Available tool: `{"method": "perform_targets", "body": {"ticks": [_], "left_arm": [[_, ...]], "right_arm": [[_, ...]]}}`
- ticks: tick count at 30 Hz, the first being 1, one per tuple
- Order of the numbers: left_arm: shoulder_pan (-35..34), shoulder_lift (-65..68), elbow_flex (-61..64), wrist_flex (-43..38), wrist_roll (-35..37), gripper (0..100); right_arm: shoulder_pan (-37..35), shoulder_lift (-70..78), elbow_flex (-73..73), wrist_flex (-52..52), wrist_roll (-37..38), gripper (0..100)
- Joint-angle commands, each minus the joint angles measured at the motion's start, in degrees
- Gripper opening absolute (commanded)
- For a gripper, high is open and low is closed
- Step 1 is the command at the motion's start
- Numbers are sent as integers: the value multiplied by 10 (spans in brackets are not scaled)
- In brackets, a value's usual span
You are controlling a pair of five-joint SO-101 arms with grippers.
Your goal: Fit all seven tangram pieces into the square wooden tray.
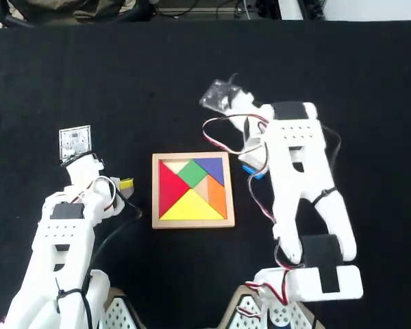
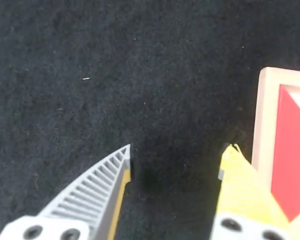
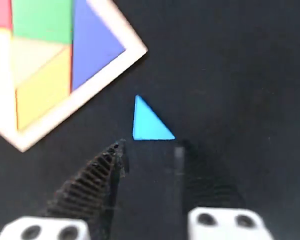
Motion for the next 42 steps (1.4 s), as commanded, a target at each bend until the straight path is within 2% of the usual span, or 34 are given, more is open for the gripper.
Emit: {"method": "perform_targets", "body": {"ticks": [1, 5, 10, 13, 28, 36, 42], "left_arm": [[5, -6, -1, -9, 3, 281], [5, -6, -1, -9, 1, 281], [5, -6, -1, -9, -1, 281], [5, -6, -1, -10, -1, 281], [5, -6, -1, -10, -1, 281], [6, -6, -2, -10, -1, 281], [6, -6, -2, -10, -1, 281]], "right_arm": [[11, 17, 0, 11, 107, 259], [22, 65, -20, 13, 177, 261], [66, 124, -61, 34, 302, 261], [79, 152, -91, 37, 334, 261], [52, 265, -120, 33, 335, 261], [25, 273, -131, 33, 332, 261], [-7, 273, -131, 32, 294, 261]]}}
